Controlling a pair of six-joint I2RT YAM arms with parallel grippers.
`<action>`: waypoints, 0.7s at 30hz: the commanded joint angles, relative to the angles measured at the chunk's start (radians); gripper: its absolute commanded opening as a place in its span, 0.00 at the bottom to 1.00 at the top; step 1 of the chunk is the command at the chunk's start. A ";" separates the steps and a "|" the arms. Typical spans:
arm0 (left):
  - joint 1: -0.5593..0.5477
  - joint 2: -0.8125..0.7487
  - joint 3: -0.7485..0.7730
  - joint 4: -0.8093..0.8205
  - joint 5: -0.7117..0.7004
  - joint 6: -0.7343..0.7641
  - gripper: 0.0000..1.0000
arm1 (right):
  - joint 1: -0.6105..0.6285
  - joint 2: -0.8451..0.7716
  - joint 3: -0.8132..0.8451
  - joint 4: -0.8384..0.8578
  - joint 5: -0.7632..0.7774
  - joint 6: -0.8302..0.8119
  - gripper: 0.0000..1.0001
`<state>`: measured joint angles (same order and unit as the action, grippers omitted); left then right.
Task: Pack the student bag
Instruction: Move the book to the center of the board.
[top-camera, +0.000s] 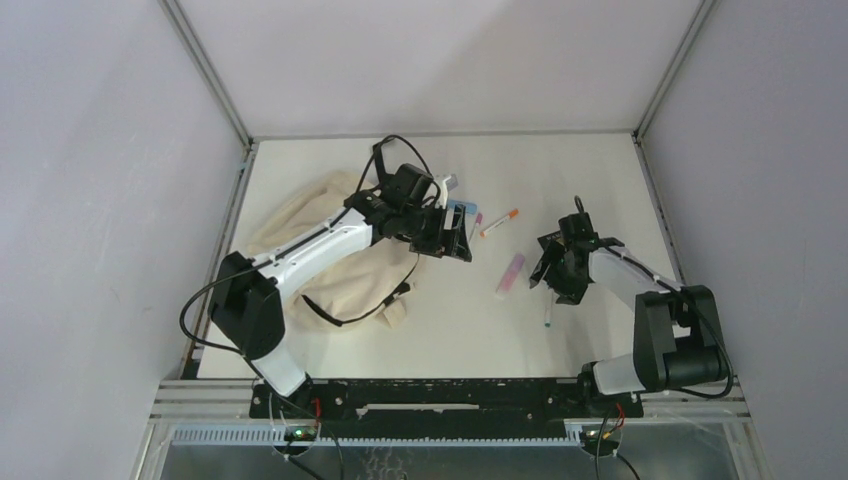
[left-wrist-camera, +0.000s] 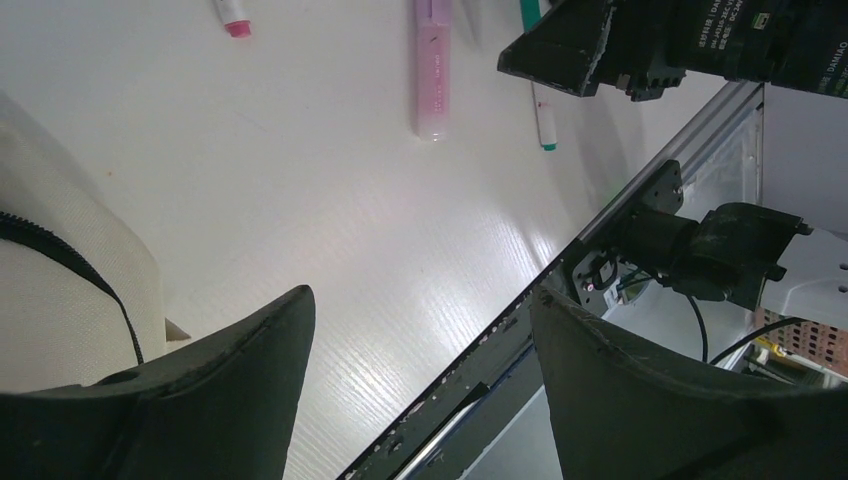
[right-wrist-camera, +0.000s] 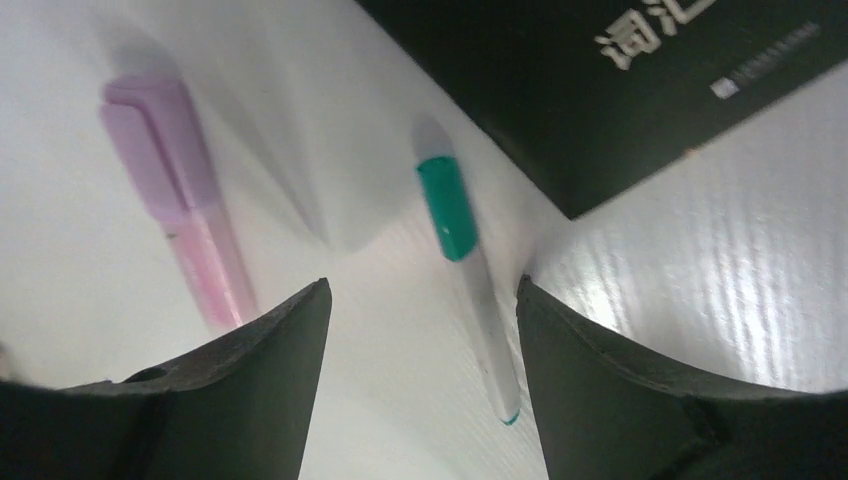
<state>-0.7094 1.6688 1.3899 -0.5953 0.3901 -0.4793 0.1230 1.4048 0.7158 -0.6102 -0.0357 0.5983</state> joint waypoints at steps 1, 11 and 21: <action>0.001 -0.055 0.067 -0.001 -0.013 0.011 0.83 | 0.052 0.059 -0.004 0.139 -0.091 0.083 0.77; 0.001 -0.030 0.100 -0.001 -0.005 0.002 0.83 | 0.258 0.242 0.215 0.236 -0.213 0.146 0.76; -0.028 0.051 0.191 0.020 0.040 -0.045 0.83 | -0.097 0.110 0.246 0.063 0.153 -0.079 0.82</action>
<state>-0.7158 1.6779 1.4895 -0.6071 0.3969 -0.4984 0.1879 1.5719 0.9318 -0.4755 -0.0856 0.6384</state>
